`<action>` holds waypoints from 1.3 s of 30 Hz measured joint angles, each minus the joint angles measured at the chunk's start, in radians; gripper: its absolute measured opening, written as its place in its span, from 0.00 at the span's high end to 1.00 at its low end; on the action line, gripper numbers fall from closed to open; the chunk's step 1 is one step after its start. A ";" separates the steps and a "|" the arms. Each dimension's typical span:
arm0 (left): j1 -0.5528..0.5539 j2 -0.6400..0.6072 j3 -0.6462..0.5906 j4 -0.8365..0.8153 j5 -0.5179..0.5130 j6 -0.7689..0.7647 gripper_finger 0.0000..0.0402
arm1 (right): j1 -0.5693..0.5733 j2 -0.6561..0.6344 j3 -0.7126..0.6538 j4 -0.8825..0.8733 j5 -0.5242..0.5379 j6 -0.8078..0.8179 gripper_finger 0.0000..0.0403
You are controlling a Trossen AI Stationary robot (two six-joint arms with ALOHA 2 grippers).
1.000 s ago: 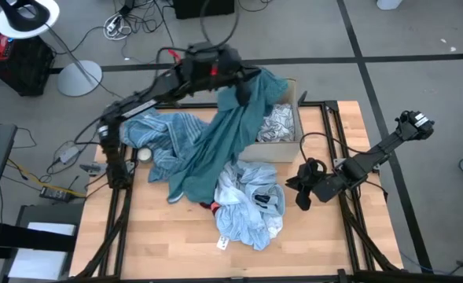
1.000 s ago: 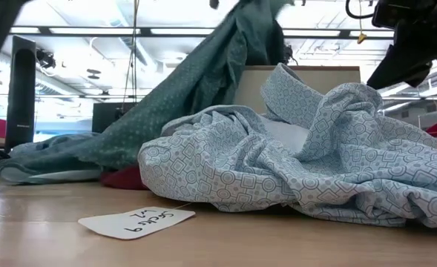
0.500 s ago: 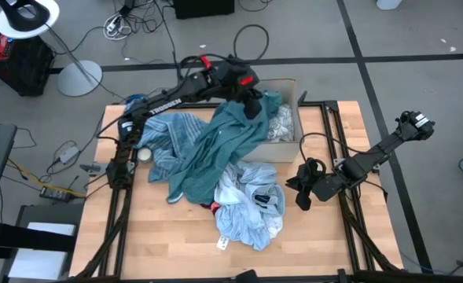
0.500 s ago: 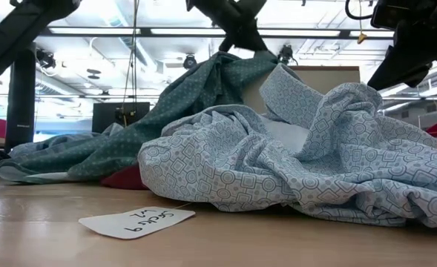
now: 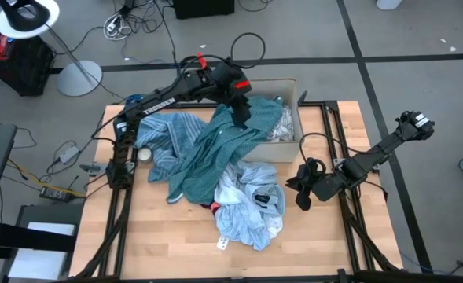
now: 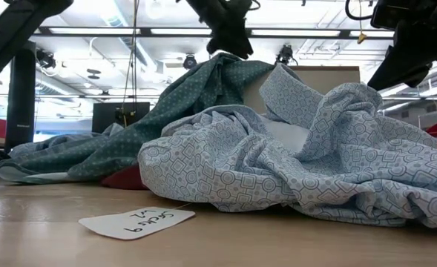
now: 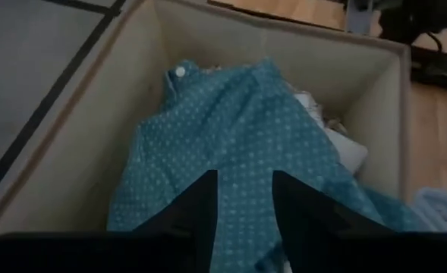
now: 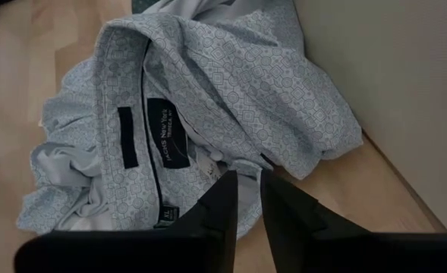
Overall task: Sort clothes
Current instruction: Put the green polo shirt into the gray laundry bin
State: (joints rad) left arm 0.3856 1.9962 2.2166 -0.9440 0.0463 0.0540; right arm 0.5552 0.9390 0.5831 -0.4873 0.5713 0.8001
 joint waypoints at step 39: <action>-0.297 -0.923 -1.218 0.352 -0.216 -0.347 0.67 | -0.001 0.000 0.000 0.027 -0.024 0.010 0.87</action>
State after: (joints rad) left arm 0.0891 1.0729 0.9981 -0.5925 -0.1696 -0.2935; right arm 0.5540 0.9394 0.5835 -0.4603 0.5477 0.8101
